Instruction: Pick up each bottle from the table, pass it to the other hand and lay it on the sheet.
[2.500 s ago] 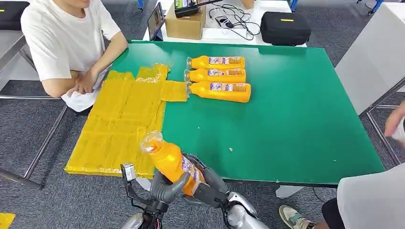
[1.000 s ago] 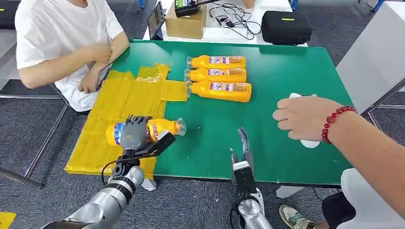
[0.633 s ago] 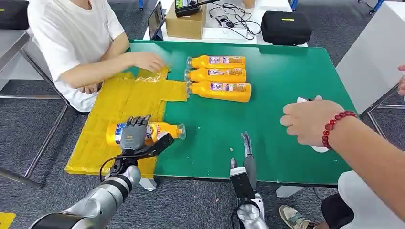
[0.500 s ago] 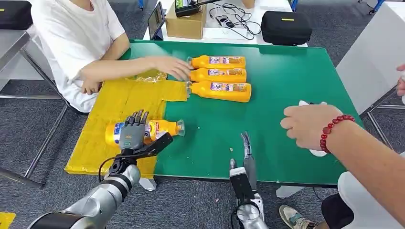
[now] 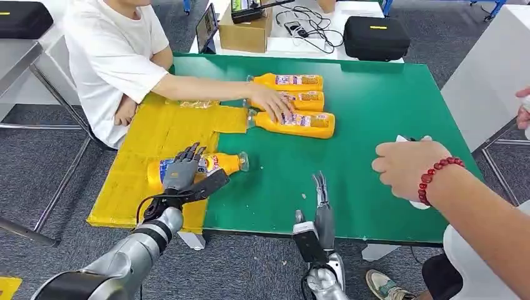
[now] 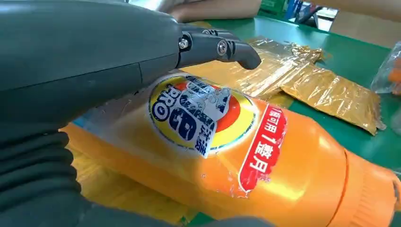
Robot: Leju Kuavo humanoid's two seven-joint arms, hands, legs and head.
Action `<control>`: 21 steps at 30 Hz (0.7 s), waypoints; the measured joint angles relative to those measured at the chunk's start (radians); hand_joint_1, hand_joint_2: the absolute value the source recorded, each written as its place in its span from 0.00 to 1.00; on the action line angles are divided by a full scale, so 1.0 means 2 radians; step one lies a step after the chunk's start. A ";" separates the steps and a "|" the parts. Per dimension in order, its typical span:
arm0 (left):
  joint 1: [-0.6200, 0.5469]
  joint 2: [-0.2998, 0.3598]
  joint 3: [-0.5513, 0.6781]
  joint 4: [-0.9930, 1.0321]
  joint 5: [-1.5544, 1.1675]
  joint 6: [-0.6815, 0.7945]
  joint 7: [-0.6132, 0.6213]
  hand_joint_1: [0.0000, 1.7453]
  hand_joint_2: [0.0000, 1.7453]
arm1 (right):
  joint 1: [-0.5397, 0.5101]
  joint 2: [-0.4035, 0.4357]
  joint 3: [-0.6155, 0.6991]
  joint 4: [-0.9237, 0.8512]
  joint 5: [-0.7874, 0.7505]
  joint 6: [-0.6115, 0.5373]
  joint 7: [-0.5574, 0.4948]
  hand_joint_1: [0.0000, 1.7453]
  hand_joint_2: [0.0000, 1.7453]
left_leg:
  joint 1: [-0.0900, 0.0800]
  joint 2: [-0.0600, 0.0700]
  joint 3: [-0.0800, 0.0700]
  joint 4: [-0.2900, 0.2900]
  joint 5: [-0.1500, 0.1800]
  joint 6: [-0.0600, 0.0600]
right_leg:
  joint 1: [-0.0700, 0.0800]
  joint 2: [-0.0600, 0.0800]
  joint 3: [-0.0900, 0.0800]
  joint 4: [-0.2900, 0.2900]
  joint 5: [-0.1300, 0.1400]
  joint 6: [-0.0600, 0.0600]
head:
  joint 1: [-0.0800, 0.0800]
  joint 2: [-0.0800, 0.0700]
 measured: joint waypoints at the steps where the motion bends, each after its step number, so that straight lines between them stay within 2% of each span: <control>1: 0.000 0.000 0.000 0.000 0.003 -0.002 -0.002 0.00 0.00 | 0.000 0.000 0.000 0.000 -0.001 0.000 0.000 0.00 0.00 | 0.000 0.000 0.000 0.000 0.000 0.000 | 0.000 0.000 0.000 0.000 0.000 0.000 | 0.000 0.000; 16: 0.001 0.001 0.000 0.000 0.021 -0.022 -0.021 0.00 0.00 | 0.000 -0.001 0.002 0.001 -0.002 0.002 0.000 0.00 0.00 | 0.000 -0.001 0.002 0.000 0.000 0.000 | 0.000 -0.001 0.003 0.000 -0.001 0.001 | 0.000 0.000; 17: 0.001 0.001 0.000 0.000 0.021 -0.022 -0.021 0.00 1.00 | 0.000 -0.001 0.002 0.001 -0.002 0.002 0.000 0.00 1.00 | 0.000 -0.001 0.002 0.000 0.000 0.000 | 0.000 -0.001 0.003 0.000 -0.001 0.001 | 0.000 0.000; 20: 0.003 0.000 0.000 -0.002 0.049 -0.023 -0.040 0.00 1.00 | 0.000 -0.002 0.002 0.002 -0.002 0.002 0.000 0.00 1.00 | 0.000 -0.001 0.002 0.000 0.000 0.000 | 0.000 -0.001 0.003 0.000 -0.001 0.001 | 0.000 0.000; 21: 0.008 -0.003 0.000 -0.009 0.083 -0.004 -0.080 0.00 1.00 | 0.001 -0.003 0.002 0.002 -0.002 -0.002 0.000 0.00 1.00 | 0.000 -0.001 0.003 0.000 0.000 0.000 | 0.000 -0.001 0.003 0.000 -0.001 0.001 | 0.000 0.000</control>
